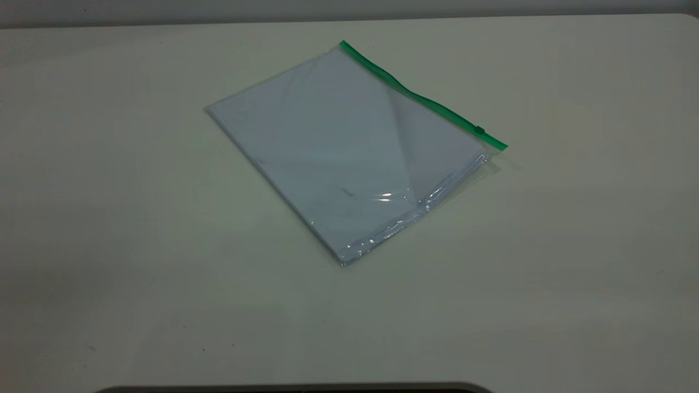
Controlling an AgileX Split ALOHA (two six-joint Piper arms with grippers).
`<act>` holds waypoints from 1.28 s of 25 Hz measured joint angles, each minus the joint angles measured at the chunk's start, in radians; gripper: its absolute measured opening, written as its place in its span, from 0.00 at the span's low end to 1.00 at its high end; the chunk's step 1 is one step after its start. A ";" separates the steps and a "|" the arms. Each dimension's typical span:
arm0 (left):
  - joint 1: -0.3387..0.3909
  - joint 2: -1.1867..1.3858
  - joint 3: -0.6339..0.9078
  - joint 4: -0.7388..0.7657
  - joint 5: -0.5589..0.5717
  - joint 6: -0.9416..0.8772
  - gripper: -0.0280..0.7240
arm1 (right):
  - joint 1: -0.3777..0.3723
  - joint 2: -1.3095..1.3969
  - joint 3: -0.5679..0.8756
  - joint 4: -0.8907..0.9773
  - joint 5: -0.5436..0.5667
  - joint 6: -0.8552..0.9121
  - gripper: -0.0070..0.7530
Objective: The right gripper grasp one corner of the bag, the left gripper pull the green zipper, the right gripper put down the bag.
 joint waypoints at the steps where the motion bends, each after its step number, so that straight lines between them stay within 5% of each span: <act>1: 0.000 0.000 0.000 -0.010 -0.005 0.000 0.46 | 0.000 0.000 0.000 0.000 0.000 0.000 0.69; 8: 0.000 0.000 0.000 -0.042 -0.016 0.000 0.46 | 0.000 0.001 0.000 0.001 0.000 0.000 0.68; 12: 0.000 0.040 0.000 -0.042 -0.112 0.011 0.46 | 0.000 0.113 -0.005 0.047 -0.024 0.000 0.67; 23: 0.000 0.664 -0.130 -0.161 -0.330 0.255 0.48 | 0.000 0.730 -0.011 0.211 -0.415 -0.172 0.73; 32: 0.000 1.069 -0.303 -0.387 -0.426 0.531 0.65 | 0.000 1.322 -0.018 0.674 -0.779 -0.535 0.75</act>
